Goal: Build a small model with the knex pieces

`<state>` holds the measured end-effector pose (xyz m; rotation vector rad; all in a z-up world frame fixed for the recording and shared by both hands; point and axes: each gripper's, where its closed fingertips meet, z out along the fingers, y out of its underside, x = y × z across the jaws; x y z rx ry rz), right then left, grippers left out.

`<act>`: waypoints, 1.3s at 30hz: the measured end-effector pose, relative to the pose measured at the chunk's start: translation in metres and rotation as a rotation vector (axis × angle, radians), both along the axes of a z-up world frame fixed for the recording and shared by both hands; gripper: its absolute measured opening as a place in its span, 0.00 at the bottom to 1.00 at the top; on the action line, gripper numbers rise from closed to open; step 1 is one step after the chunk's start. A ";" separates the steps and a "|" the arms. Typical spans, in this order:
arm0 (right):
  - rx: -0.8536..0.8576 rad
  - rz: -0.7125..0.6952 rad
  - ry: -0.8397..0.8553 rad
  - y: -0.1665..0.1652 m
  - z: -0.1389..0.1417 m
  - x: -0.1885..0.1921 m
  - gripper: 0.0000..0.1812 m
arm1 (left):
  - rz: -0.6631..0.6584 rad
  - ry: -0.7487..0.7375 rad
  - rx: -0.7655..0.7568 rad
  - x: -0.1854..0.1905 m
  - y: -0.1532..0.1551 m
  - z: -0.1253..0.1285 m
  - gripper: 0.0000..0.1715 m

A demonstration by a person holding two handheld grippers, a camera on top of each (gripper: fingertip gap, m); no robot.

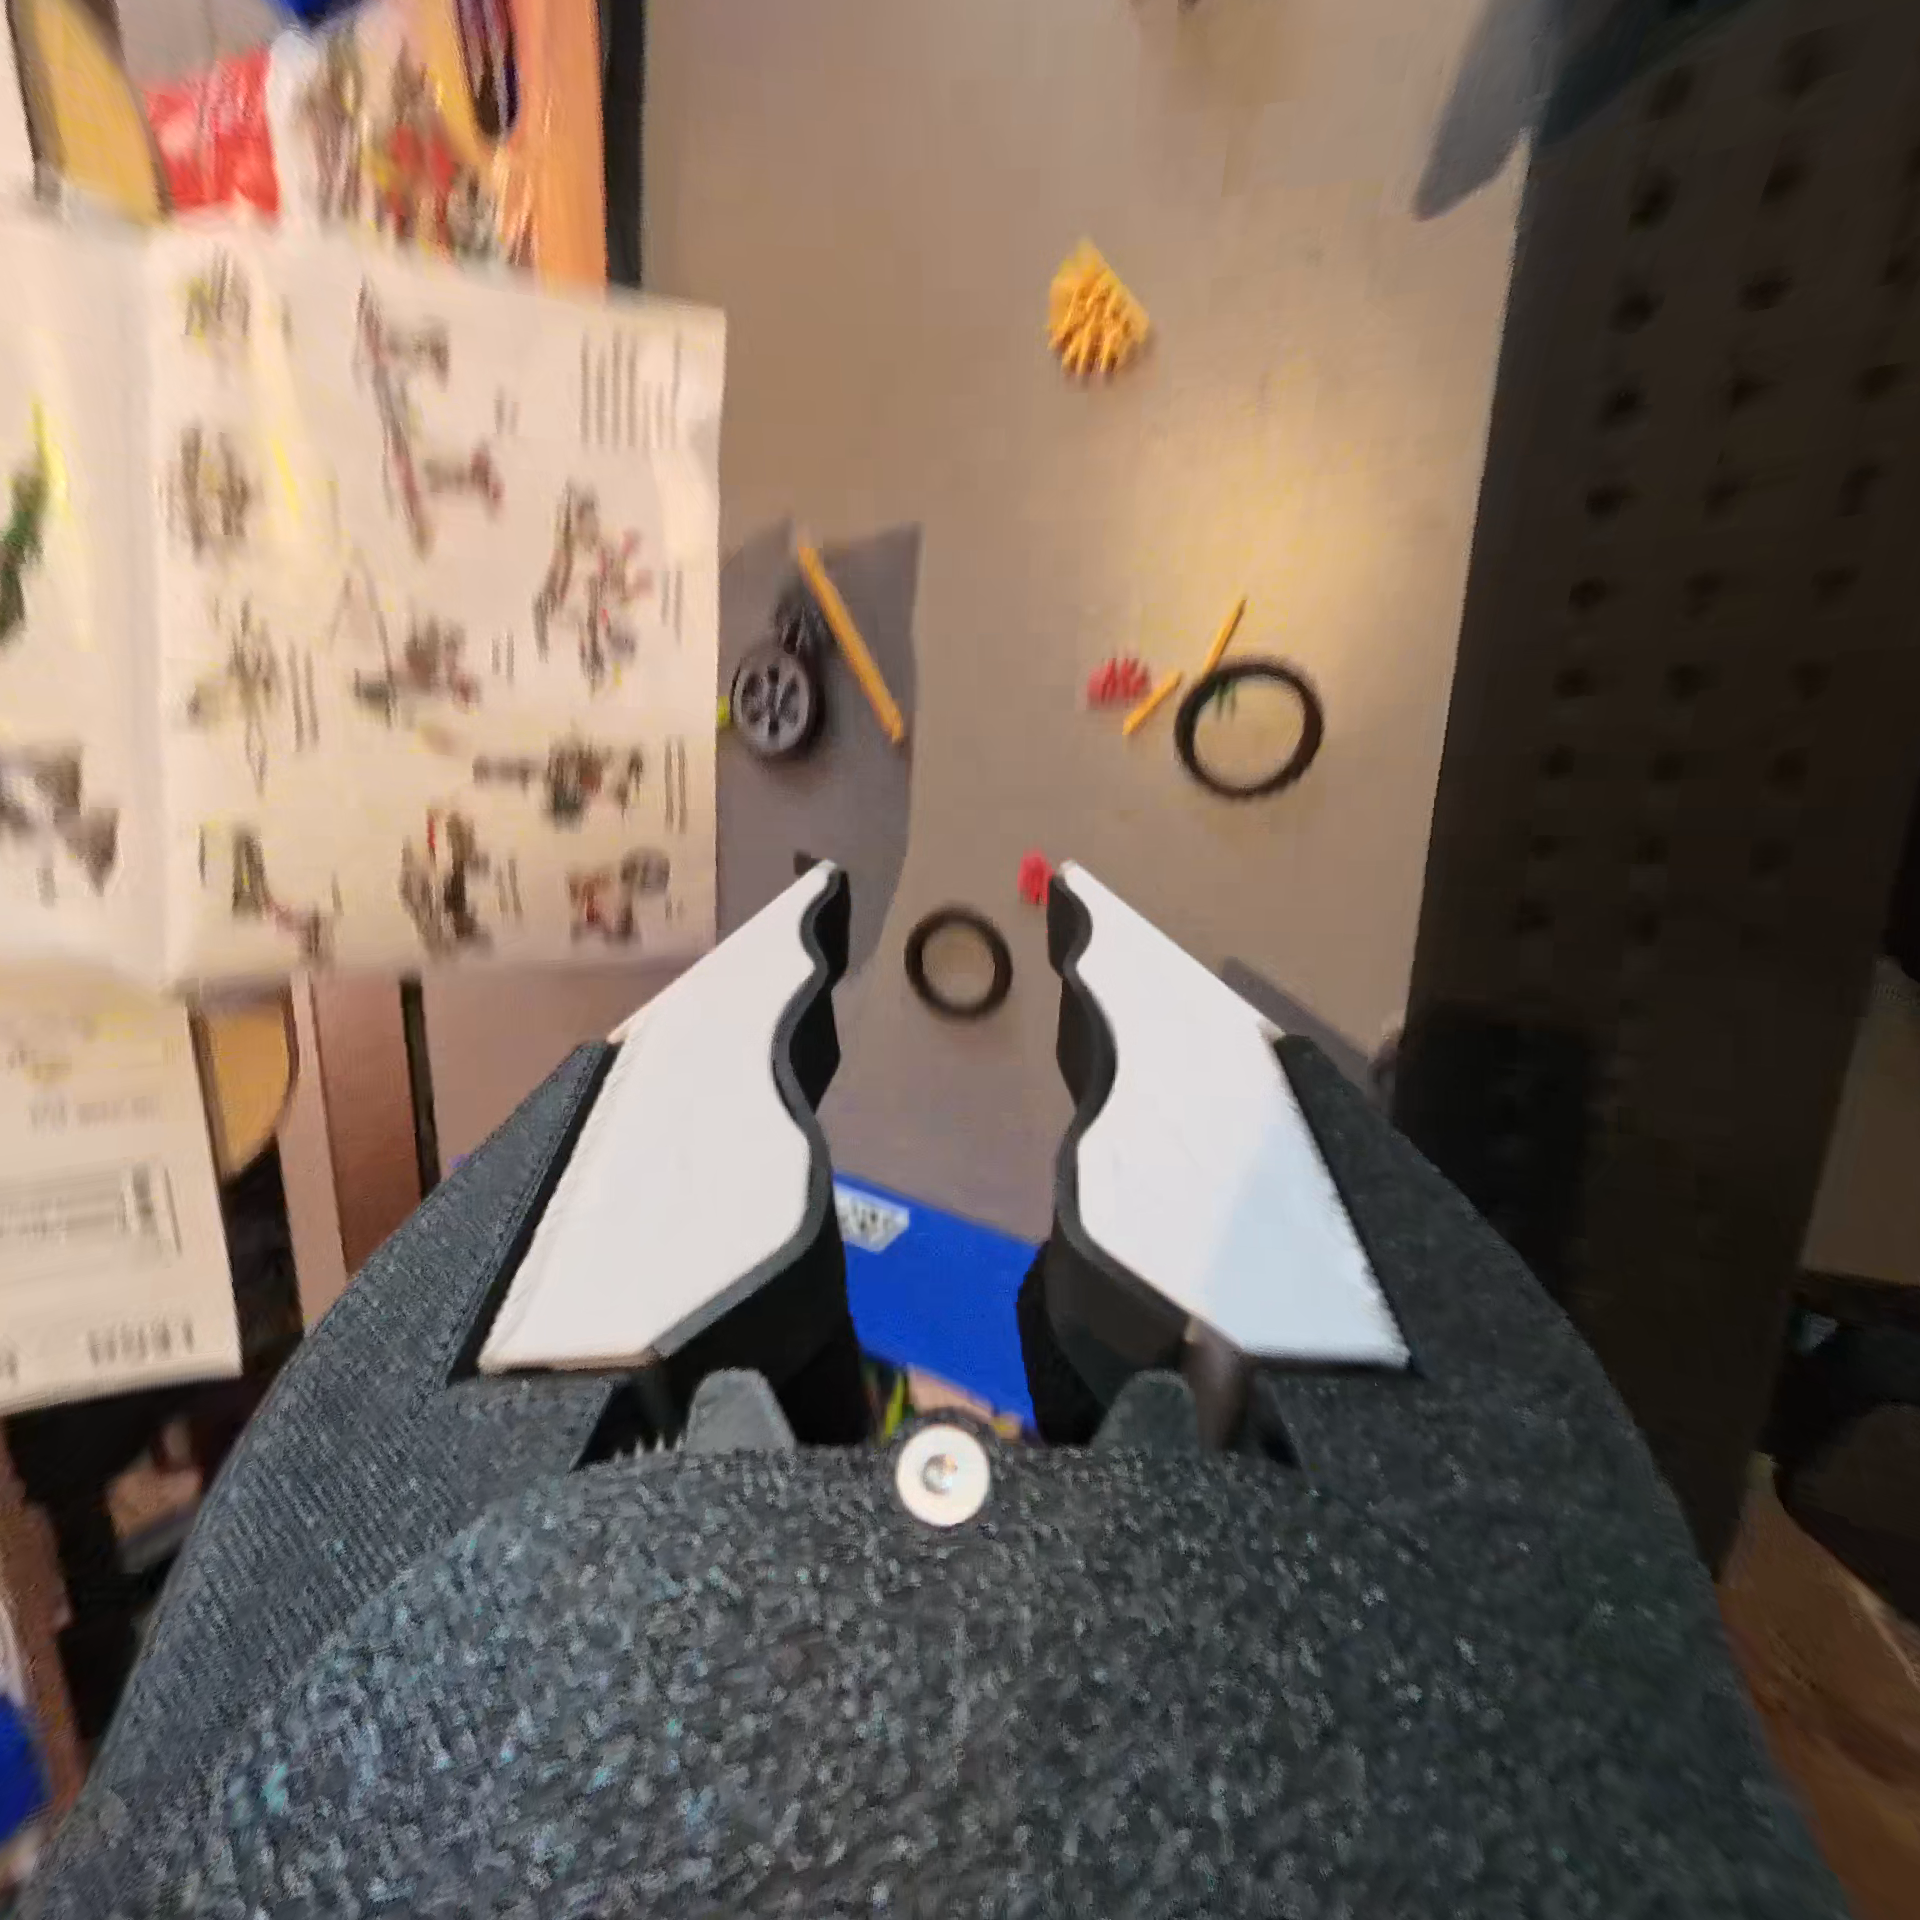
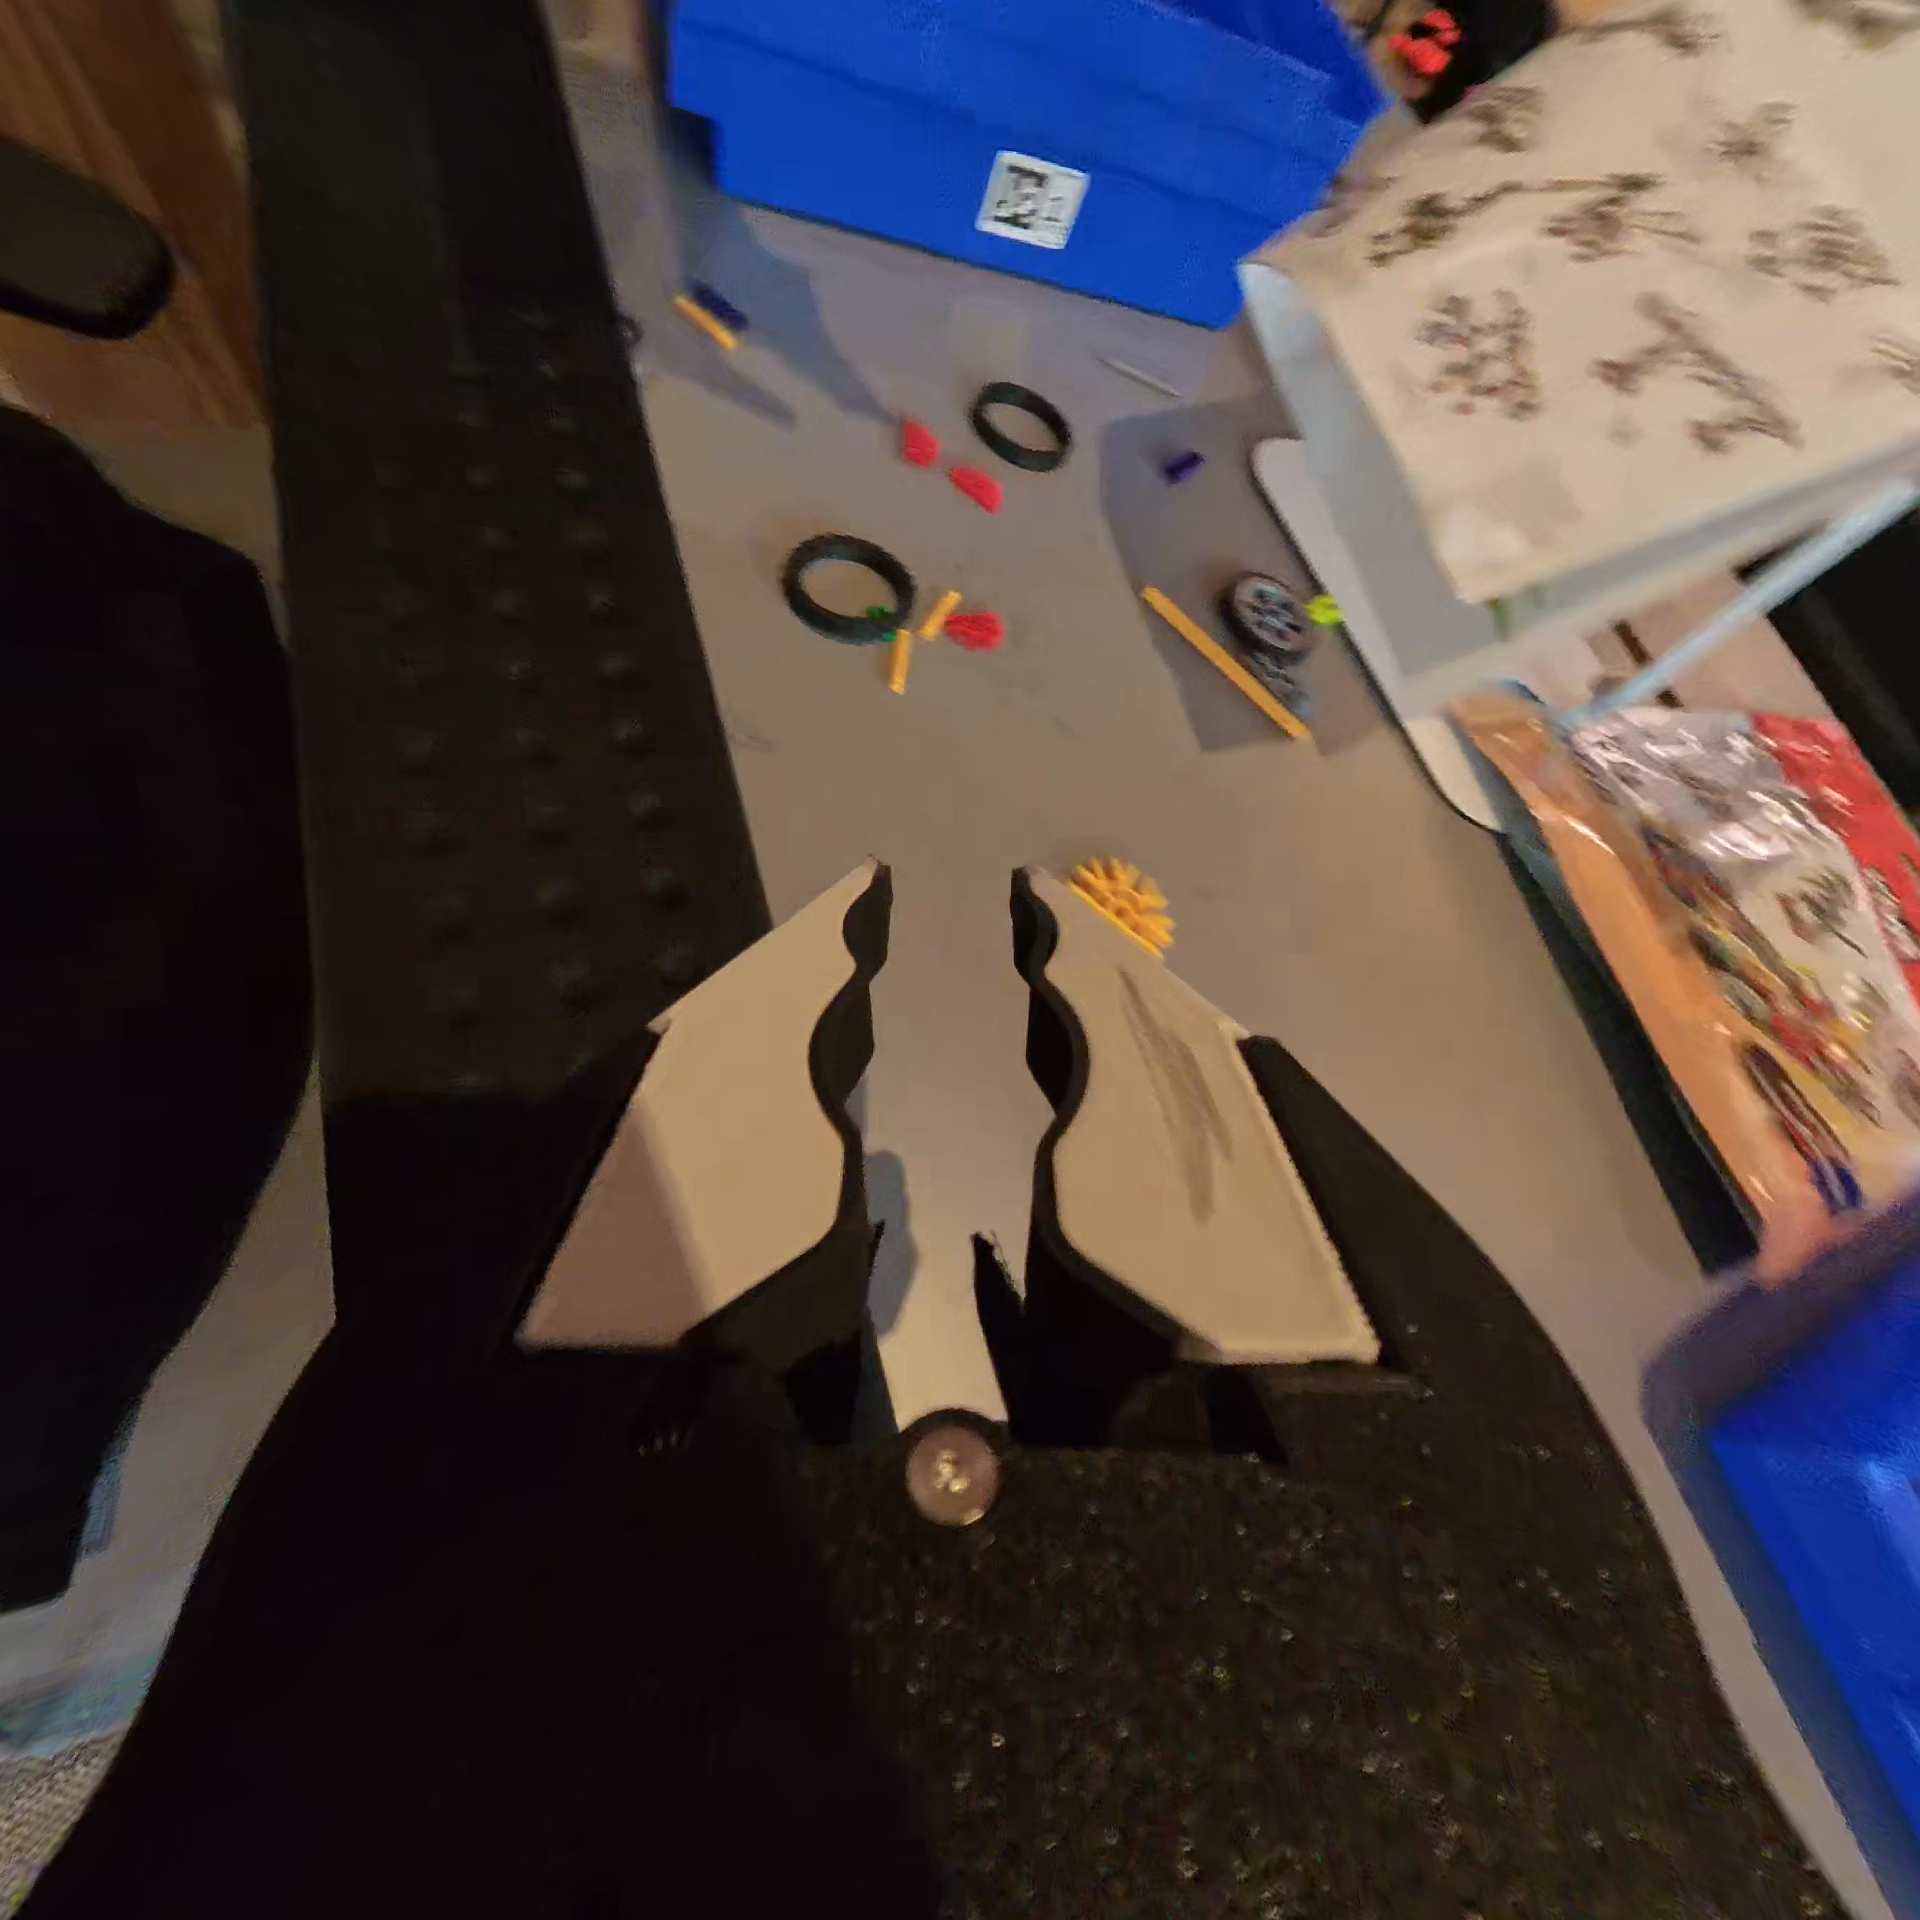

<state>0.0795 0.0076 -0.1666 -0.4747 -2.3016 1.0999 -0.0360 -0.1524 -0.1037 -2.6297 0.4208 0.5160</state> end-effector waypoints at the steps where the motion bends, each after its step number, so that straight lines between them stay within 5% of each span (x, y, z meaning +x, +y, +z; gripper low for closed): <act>1: 0.011 0.029 -0.011 -0.015 -0.006 -0.001 0.12 | 0.039 -0.002 -0.014 -0.006 -0.020 0.002 0.21; 9: 0.086 0.166 -0.060 -0.095 -0.046 -0.024 0.12 | 0.340 0.032 -0.074 -0.056 -0.163 0.008 0.20; 15: 0.028 0.201 -0.061 -0.120 -0.050 -0.046 0.12 | 0.404 -0.075 -0.073 -0.075 -0.223 -0.017 0.16; 27: -0.024 0.162 -0.116 -0.124 -0.061 -0.076 0.12 | 0.374 -0.364 -0.283 -0.072 -0.270 -0.102 0.10; 39: -0.156 0.129 -0.139 -0.119 -0.048 -0.088 0.12 | 0.159 -0.386 -0.182 -0.061 -0.218 -0.111 0.10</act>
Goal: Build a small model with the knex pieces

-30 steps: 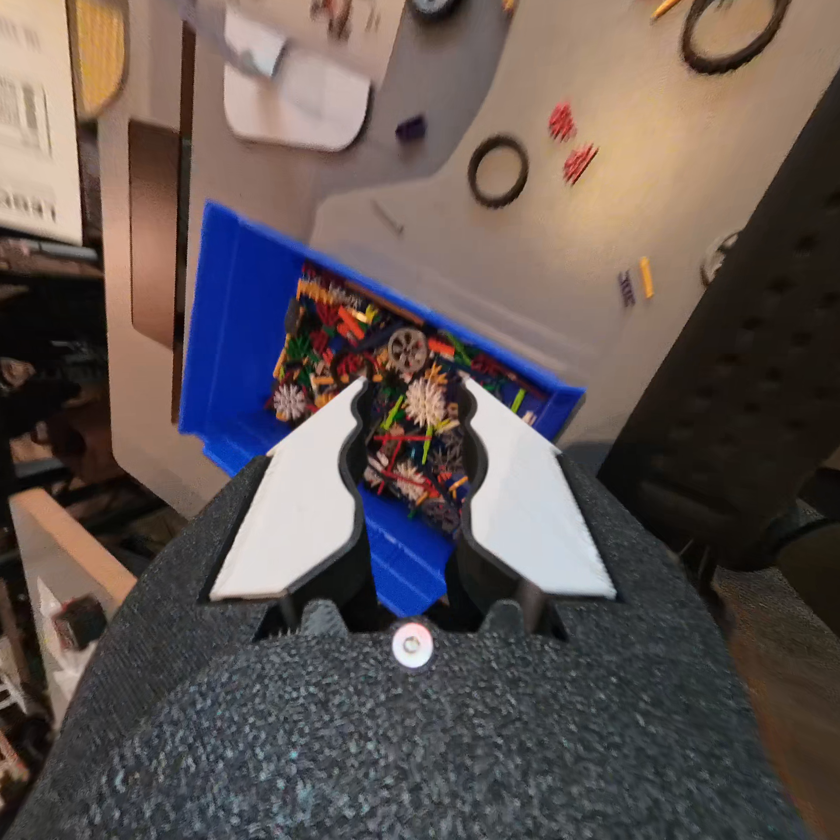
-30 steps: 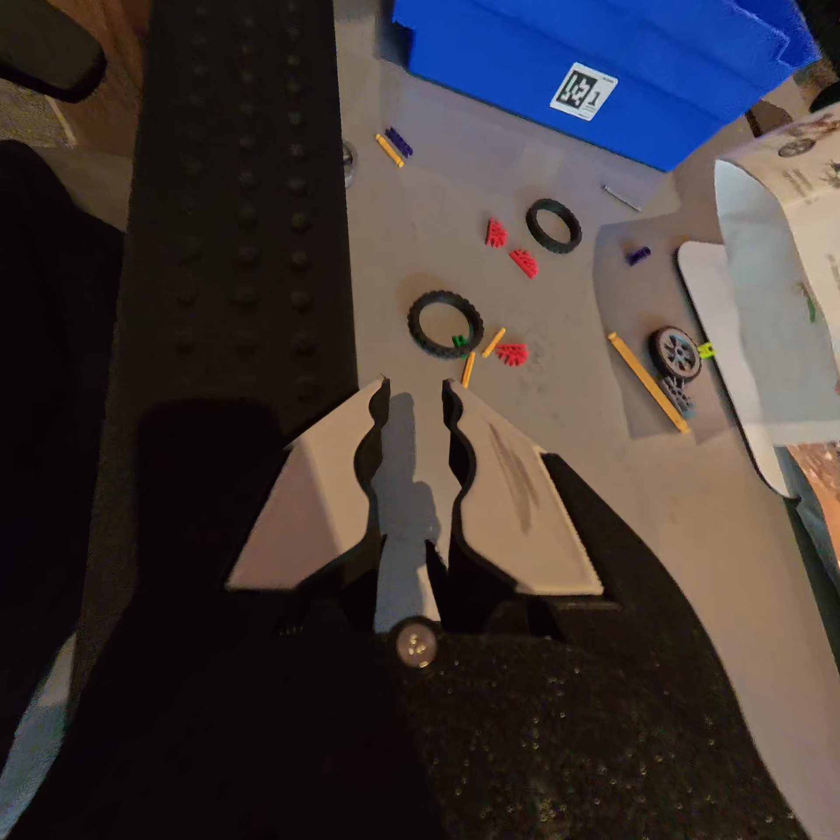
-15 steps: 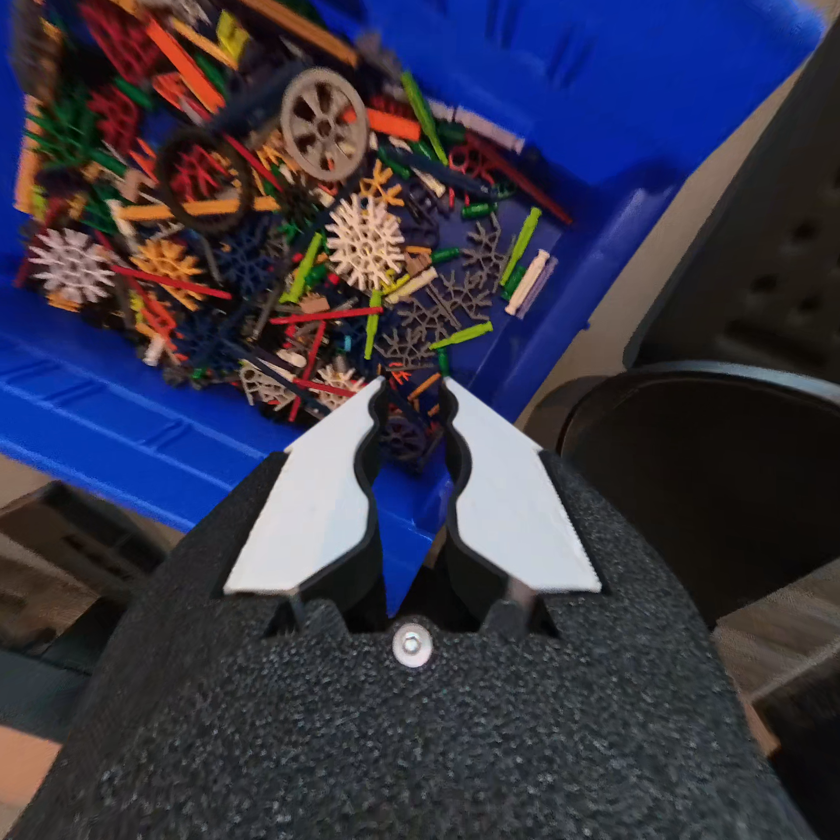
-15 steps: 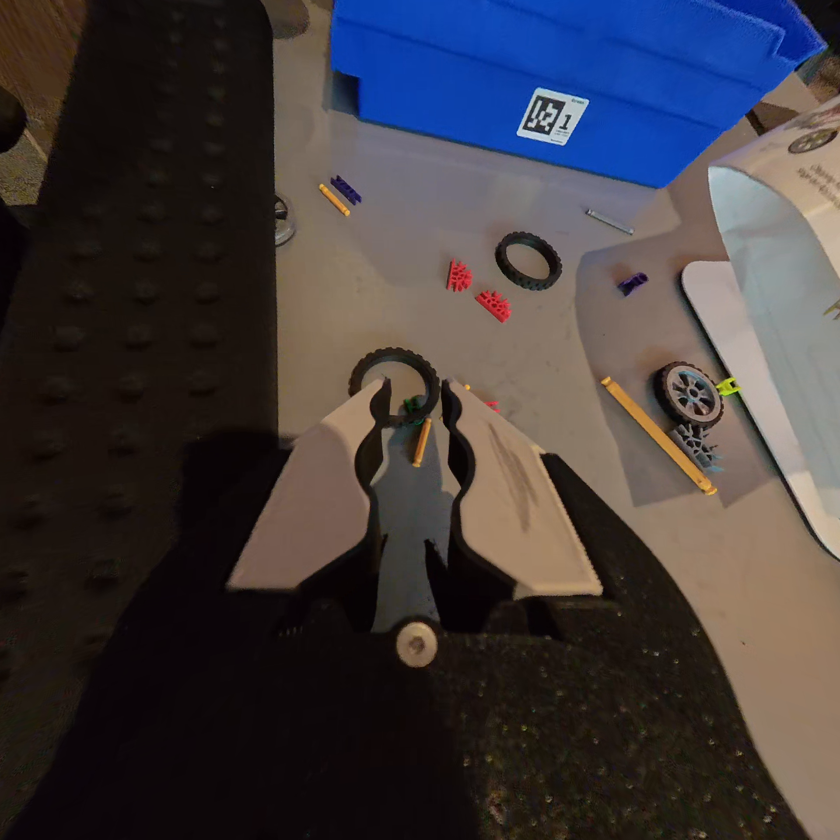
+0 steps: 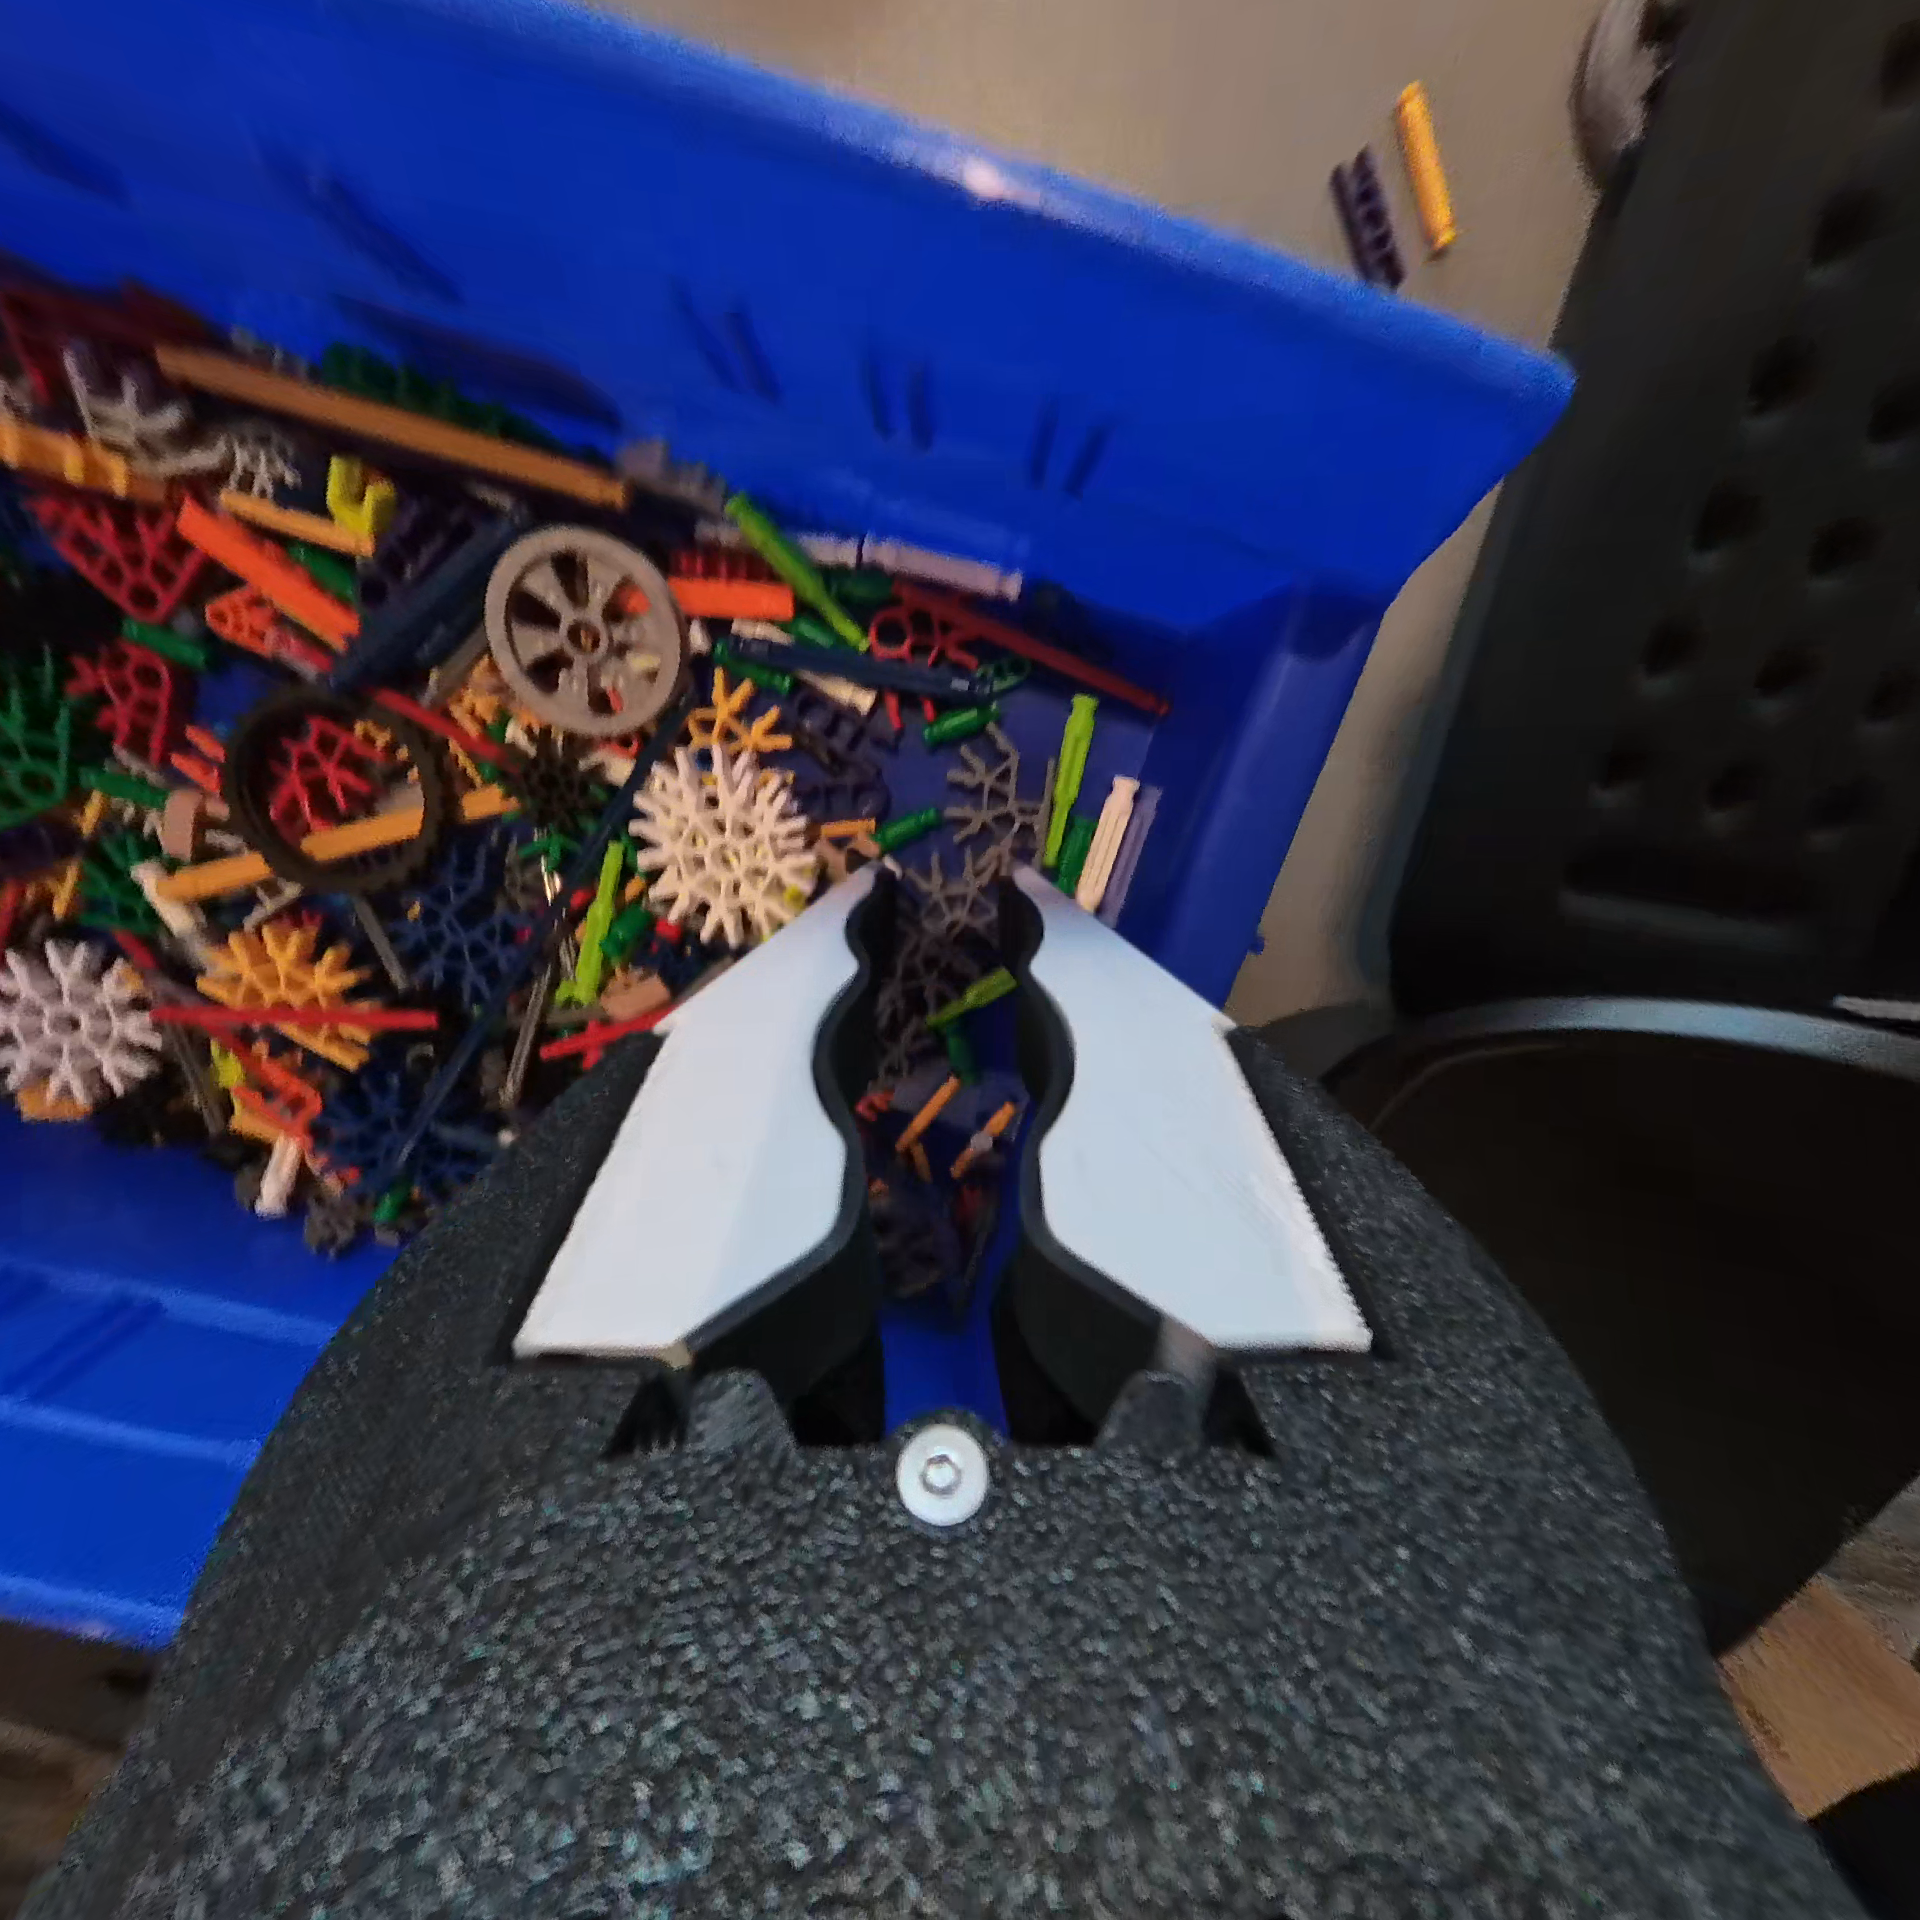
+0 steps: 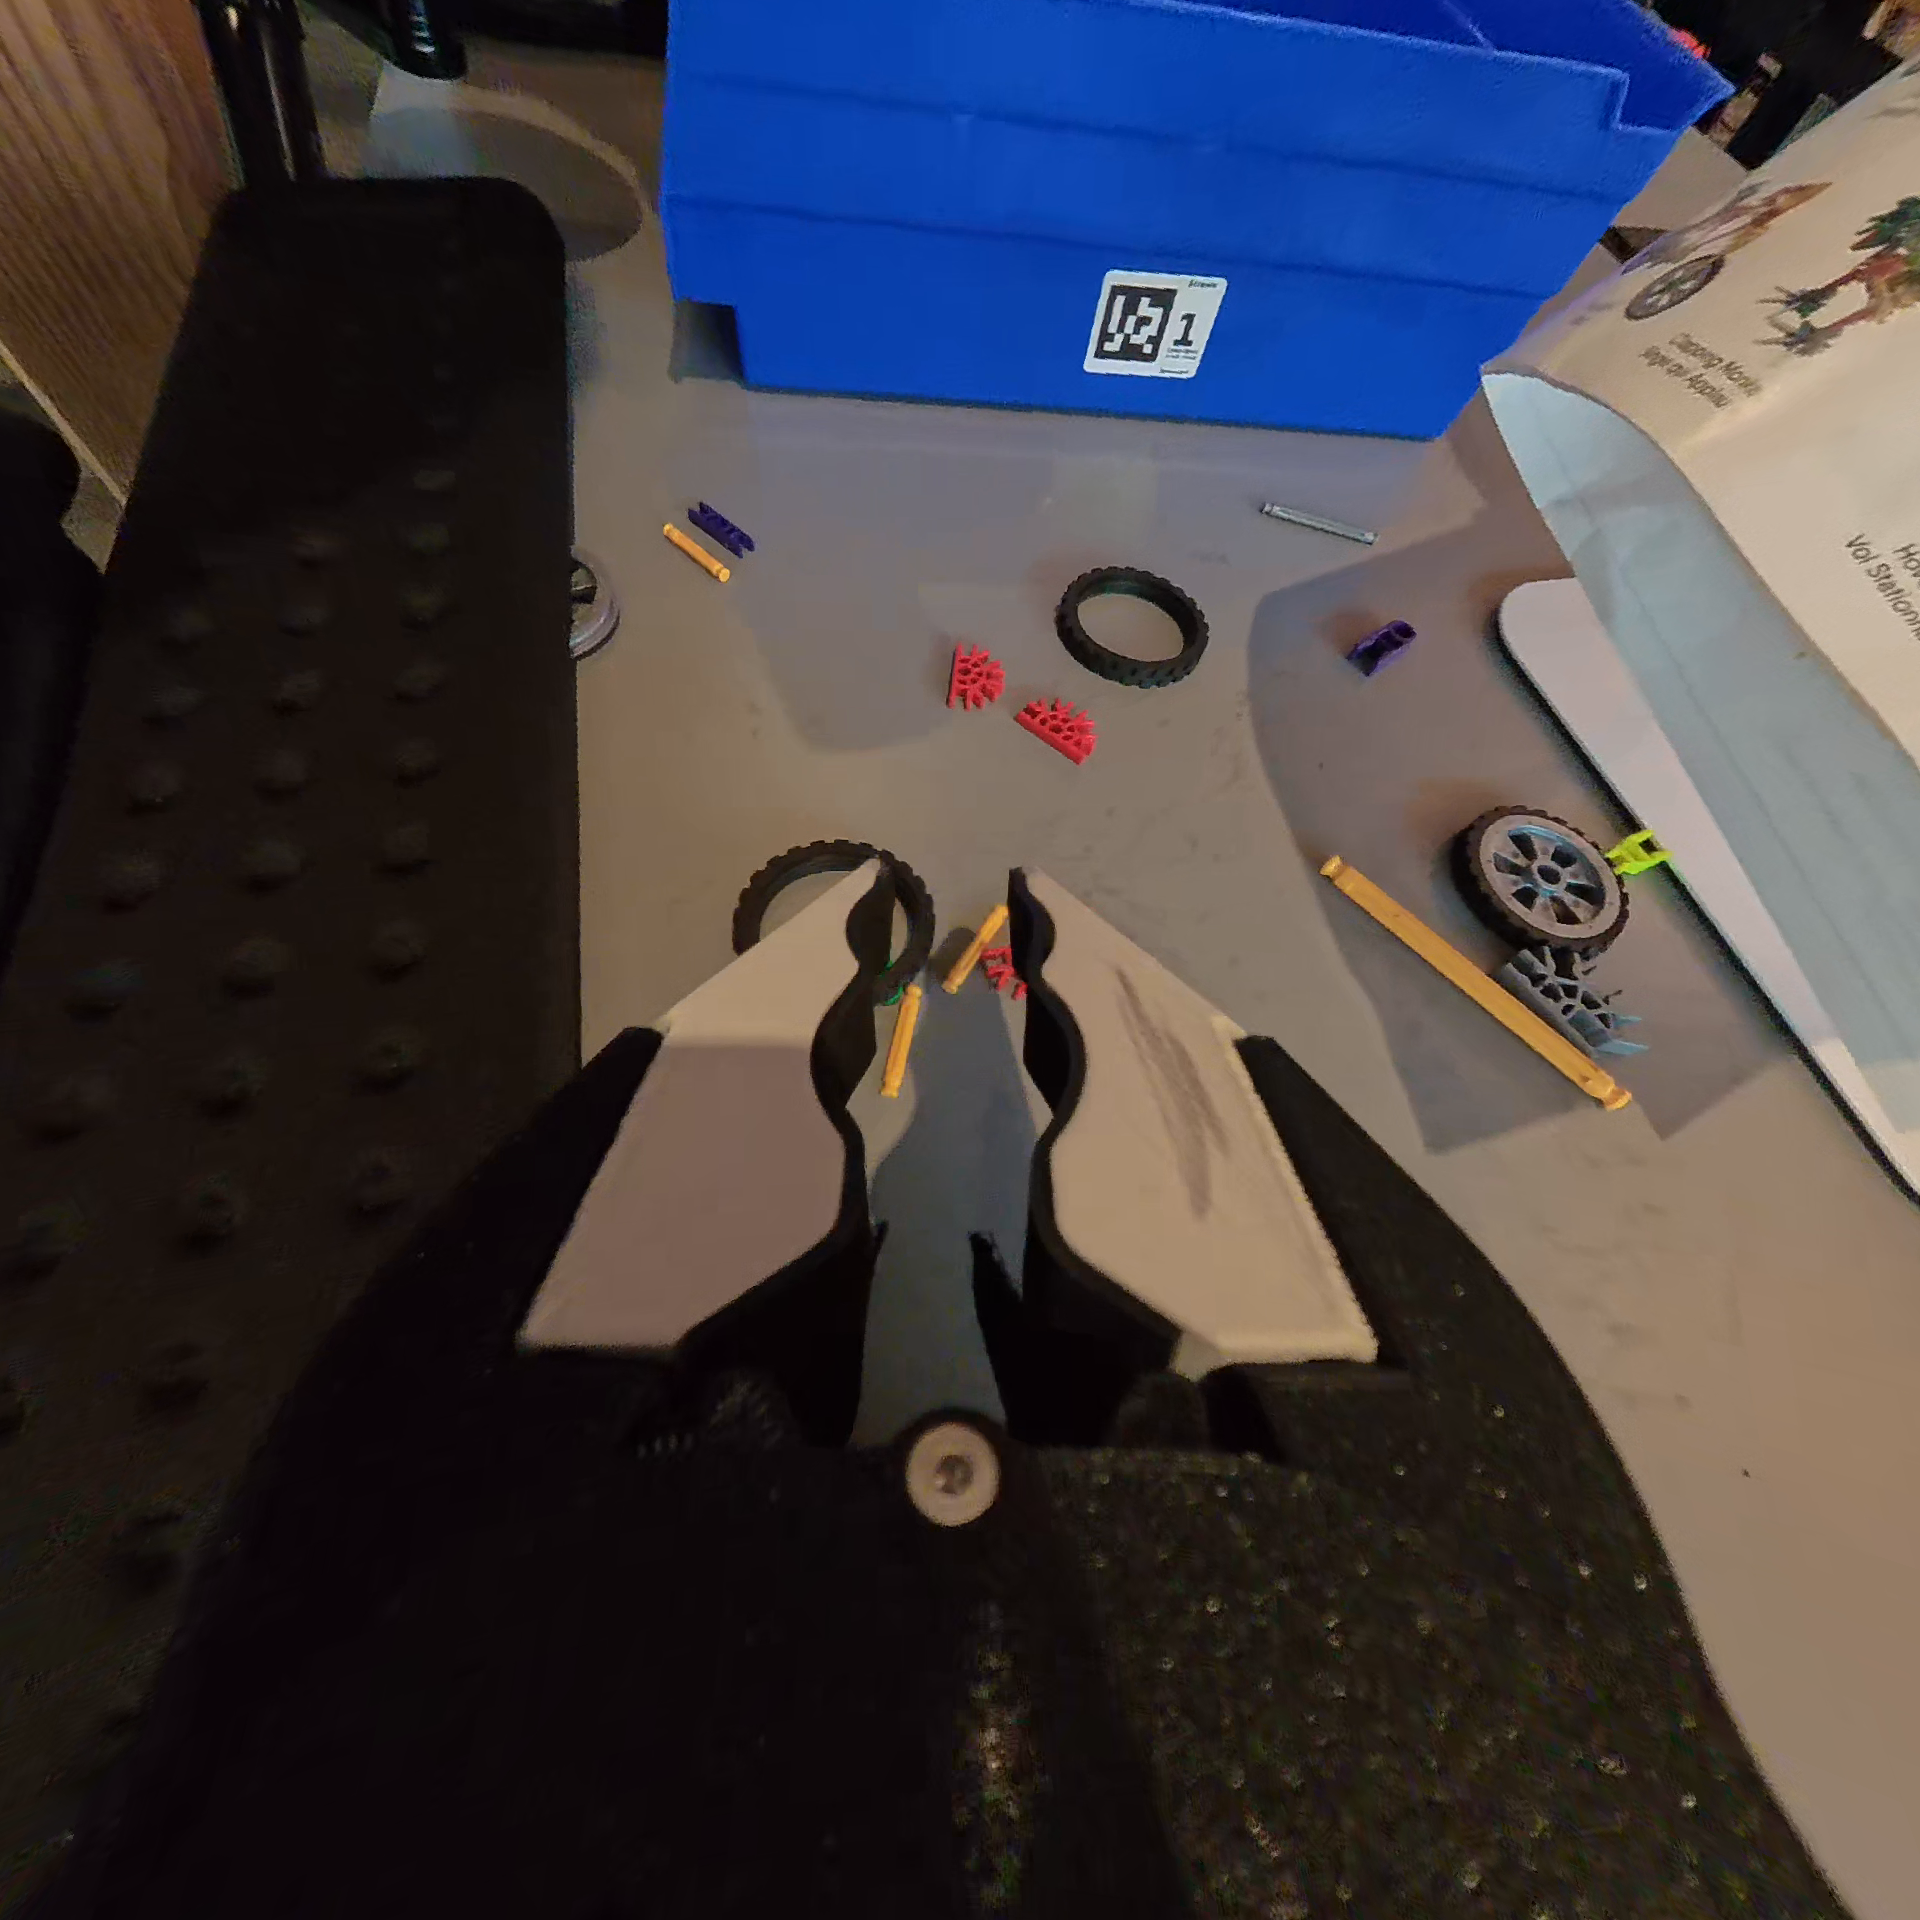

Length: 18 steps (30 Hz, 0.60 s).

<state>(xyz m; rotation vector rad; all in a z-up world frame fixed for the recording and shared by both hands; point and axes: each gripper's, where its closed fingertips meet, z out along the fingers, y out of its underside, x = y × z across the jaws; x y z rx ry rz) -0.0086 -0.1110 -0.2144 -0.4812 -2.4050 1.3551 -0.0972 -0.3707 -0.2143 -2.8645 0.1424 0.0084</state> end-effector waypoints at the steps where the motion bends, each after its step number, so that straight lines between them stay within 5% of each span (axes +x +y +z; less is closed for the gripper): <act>1: 0.004 -0.003 0.001 0.000 -0.001 -0.001 0.12 | -0.019 -0.009 0.013 0.001 0.005 -0.001 0.10; 13: 0.034 -0.036 -0.013 0.003 -0.006 -0.010 0.12 | -0.112 -0.067 0.096 0.006 0.037 -0.023 0.12; 18: 0.046 -0.048 -0.022 0.004 -0.008 -0.014 0.12 | -0.018 0.041 0.054 -0.021 0.031 -0.032 0.09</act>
